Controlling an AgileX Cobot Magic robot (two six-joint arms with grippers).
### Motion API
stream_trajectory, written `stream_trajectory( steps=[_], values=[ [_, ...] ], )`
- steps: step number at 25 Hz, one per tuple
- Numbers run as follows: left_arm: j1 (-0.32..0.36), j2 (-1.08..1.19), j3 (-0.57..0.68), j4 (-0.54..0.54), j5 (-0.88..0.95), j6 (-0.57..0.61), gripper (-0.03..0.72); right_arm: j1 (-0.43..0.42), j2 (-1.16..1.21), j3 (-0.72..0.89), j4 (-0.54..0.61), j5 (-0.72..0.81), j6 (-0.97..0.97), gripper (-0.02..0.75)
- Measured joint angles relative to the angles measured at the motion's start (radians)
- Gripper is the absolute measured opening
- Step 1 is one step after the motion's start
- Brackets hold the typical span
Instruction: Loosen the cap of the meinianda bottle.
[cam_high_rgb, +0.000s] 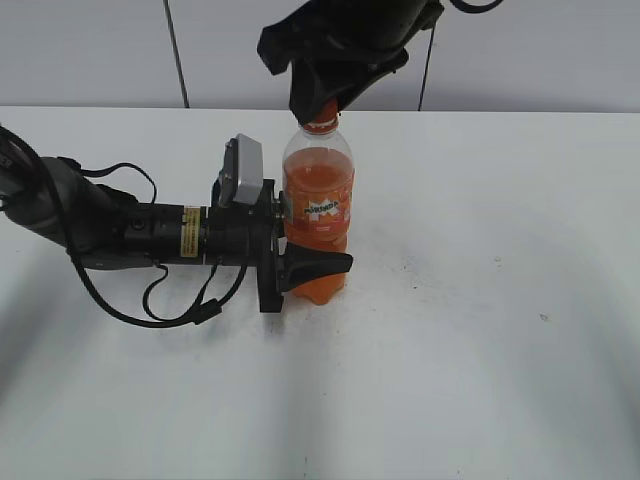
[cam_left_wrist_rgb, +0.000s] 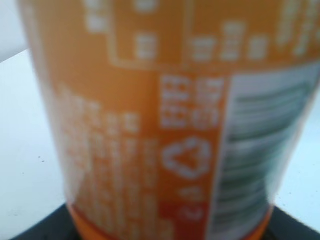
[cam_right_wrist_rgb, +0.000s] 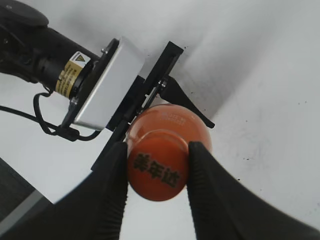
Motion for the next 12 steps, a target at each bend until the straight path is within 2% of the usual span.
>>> stream_trajectory(
  steps=[4,12],
  values=[
    [0.0,0.0,0.0,0.001,-0.001,0.002,0.384,0.0,0.0,-0.001,-0.008,0.012,-0.136,0.273],
    [0.0,0.0,0.0,0.004,-0.002,0.011,0.384,0.0,0.0,-0.007,-0.007,0.037,-0.577,0.273]
  ],
)
